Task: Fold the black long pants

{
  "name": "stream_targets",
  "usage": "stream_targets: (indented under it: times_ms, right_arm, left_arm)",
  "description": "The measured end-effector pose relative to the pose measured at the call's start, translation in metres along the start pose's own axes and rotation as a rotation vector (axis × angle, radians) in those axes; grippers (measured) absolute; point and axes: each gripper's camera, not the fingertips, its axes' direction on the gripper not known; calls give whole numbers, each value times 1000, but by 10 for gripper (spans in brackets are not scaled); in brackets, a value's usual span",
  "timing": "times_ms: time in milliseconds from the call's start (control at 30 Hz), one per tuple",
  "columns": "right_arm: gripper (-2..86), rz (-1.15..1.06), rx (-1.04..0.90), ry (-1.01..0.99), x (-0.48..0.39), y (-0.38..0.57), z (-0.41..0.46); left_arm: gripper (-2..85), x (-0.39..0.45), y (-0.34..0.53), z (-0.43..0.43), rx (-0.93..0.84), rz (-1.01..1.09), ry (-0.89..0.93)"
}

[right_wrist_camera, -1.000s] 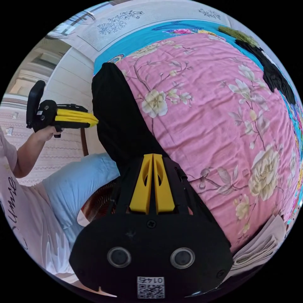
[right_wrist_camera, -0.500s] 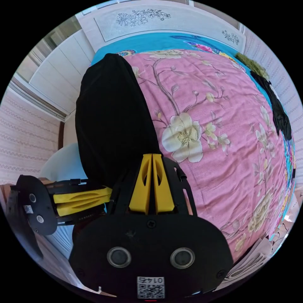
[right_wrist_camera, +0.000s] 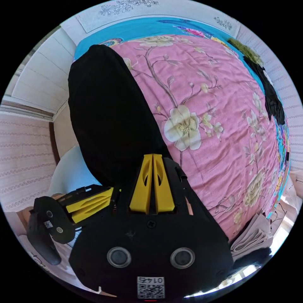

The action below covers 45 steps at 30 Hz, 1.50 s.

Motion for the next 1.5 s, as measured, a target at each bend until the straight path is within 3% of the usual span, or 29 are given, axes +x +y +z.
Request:
stream_targets:
  times_ms: [367,900,1100,1233,1500]
  right_arm:
    - [-9,-74,-224,53,-8,-23,47]
    - [-9,-21,-24,-66,16,94,72]
    - [-6,156,279,-219,48,231,57]
    - [8,369,441,-230,71,382,63]
    - [142,863,669,-284,99,632,115]
  left_arm:
    - [-10,11,5,47,33,-24,39]
    - [-10,58,-15,118,-51,52,44]
    - [-9,103,-20,118,-30,165,-33]
    - [-4,137,-23,116,-3,264,-33]
    - [50,224,-62,165,-28,421,-41]
